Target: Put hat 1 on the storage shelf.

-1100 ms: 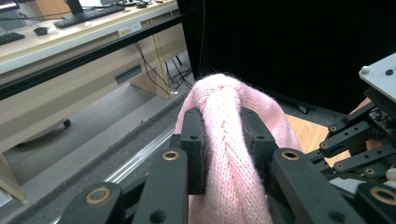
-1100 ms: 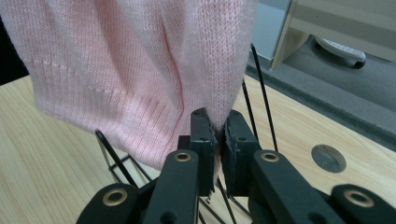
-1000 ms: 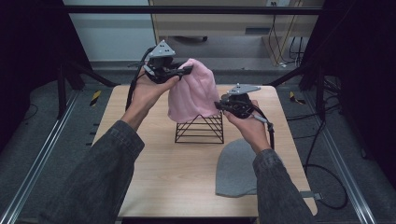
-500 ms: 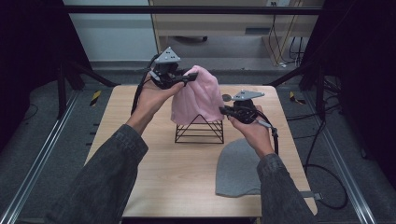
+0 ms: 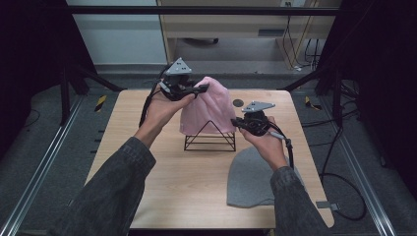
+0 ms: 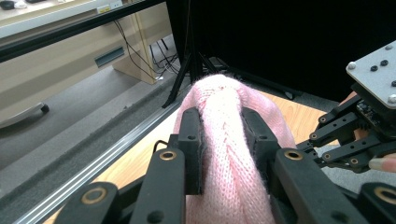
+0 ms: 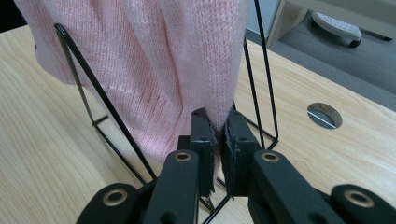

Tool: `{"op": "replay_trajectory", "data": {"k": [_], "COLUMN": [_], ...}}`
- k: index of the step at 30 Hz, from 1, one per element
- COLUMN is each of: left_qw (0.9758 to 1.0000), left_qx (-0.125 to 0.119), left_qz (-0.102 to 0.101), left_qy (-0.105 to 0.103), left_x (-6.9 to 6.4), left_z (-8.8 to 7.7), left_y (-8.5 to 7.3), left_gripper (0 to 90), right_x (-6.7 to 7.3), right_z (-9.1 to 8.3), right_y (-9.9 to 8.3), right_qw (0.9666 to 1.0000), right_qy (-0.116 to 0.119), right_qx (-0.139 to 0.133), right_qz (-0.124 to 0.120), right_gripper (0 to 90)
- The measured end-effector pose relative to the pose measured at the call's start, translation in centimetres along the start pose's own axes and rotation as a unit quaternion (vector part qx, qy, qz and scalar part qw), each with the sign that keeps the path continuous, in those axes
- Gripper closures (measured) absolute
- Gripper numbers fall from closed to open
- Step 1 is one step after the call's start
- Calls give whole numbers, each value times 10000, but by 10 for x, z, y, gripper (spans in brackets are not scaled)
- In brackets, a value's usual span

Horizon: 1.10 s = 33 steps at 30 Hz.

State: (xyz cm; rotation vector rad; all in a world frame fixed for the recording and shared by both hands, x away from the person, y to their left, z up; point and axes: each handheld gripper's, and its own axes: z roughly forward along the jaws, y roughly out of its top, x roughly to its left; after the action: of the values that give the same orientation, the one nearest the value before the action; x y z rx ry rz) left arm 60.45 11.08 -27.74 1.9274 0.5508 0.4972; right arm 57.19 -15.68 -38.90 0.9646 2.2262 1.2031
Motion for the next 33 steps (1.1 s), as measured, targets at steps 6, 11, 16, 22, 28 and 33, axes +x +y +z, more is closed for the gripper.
{"op": "replay_trajectory", "data": {"k": [6,11,16,22,28,33], "left_qw": [10000,9999,9999,9999,9998,9996], "left_qx": [67,58,97,143,199,244], "left_qz": [28,78,7,-20,13,52], "left_qy": [-32,-39,-40,-54,-70,-109], "left_x": [-3,-7,-6,-7,-9,-12], "left_z": [5,7,8,10,13,15], "left_y": [-6,-7,-13,-23,-29,-31], "left_gripper": [712,702,704,705,702,698], "right_x": [-4,-9,-11,-9,-6,-2], "right_z": [-1,-7,-11,-7,1,7], "right_y": [-7,-10,-11,-16,-24,-31], "right_qw": [10000,9998,9998,9998,9997,9996], "right_qy": [-79,-153,-168,-174,-168,-119], "right_qx": [44,6,6,98,187,257], "right_qz": [28,96,89,74,69,81], "right_gripper": [842,842,841,841,840,840]}}
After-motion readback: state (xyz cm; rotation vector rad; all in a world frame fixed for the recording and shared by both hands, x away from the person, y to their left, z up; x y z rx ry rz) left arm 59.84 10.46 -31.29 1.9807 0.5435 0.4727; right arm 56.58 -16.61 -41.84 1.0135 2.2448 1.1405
